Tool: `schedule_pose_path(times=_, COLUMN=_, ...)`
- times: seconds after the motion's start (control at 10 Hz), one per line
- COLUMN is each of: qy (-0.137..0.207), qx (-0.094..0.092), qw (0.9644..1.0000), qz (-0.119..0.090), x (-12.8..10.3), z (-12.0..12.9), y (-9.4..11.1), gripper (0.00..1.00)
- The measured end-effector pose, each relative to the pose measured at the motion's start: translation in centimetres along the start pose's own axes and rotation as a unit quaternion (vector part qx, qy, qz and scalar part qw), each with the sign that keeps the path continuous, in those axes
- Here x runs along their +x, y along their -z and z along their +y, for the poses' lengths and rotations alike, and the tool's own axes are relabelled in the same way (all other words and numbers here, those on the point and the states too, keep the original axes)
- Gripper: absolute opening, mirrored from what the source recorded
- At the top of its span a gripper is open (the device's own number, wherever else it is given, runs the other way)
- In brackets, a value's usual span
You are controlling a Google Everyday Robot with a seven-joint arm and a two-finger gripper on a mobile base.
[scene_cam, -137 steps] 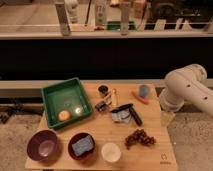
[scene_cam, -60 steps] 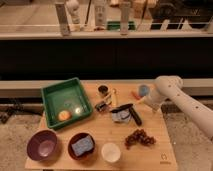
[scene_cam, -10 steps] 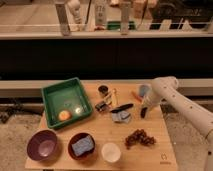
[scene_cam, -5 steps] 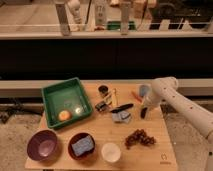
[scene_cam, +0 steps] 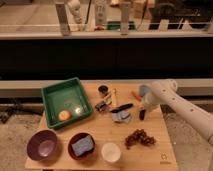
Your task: Wipe table surface with eraser
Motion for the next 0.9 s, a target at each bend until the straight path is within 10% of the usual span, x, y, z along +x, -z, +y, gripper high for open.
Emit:
schedule_pose_path(times=0.5, qy=0.073, qx=0.006, qw=0.9972, qz=-0.012, x=-4.3, z=-1.8, y=0.1, gripper=0.02)
schedule_pose_path(times=0.9, qy=0.057, qx=-0.004, qw=0.9983, qz=0.006, x=-3.4, z=1.8, y=1.2, gripper=0.02)
